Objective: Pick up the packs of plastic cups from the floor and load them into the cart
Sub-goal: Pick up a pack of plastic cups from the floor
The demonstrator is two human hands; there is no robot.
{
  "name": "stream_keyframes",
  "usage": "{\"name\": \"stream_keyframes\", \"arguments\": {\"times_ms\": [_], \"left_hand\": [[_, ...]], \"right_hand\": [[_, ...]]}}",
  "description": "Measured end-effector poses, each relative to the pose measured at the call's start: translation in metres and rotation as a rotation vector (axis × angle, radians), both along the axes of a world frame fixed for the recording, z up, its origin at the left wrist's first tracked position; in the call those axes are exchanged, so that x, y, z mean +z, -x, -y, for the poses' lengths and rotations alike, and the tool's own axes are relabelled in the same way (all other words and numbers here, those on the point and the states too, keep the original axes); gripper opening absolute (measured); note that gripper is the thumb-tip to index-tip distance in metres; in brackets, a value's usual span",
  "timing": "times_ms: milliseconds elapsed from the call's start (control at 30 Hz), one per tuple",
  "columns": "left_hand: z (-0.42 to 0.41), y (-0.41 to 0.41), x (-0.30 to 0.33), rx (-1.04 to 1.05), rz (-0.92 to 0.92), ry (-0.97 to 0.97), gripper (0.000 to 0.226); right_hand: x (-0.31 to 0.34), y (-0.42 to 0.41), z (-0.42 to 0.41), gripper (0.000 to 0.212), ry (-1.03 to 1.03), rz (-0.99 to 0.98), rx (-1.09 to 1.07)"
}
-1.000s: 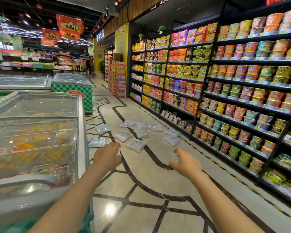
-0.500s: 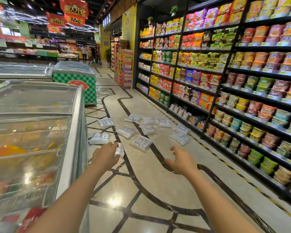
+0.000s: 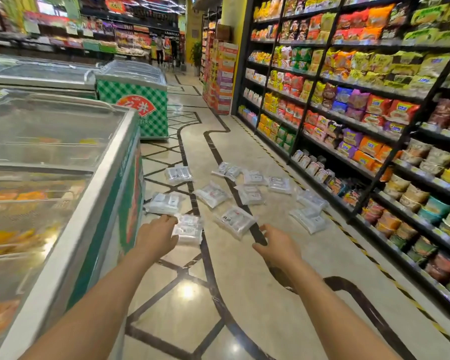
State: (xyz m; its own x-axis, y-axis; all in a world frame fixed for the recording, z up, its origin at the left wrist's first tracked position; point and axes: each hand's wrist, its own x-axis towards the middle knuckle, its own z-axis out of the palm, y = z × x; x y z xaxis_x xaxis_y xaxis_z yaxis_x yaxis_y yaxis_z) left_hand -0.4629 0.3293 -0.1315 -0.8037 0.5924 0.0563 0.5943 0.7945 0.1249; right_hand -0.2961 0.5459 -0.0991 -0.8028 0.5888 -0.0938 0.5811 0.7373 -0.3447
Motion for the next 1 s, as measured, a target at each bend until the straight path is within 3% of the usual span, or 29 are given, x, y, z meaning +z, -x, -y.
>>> {"name": "stream_keyframes", "arguments": {"times_ms": [467, 767, 1000], "left_hand": [[-0.179, 0.27, -0.024, 0.18, 0.151, -0.072, 0.033], [-0.268, 0.474, -0.121, 0.489, 0.362, -0.33, 0.03], [-0.305, 0.555, -0.207, 0.834, 0.573, -0.517, 0.031]], "right_hand": [[-0.03, 0.331, -0.195, 0.05, 0.086, 0.091, 0.223], [-0.097, 0.58, -0.275, 0.05, -0.009, 0.211, 0.436], [-0.161, 0.719, -0.301, 0.048, 0.014, 0.339, 0.597]]}}
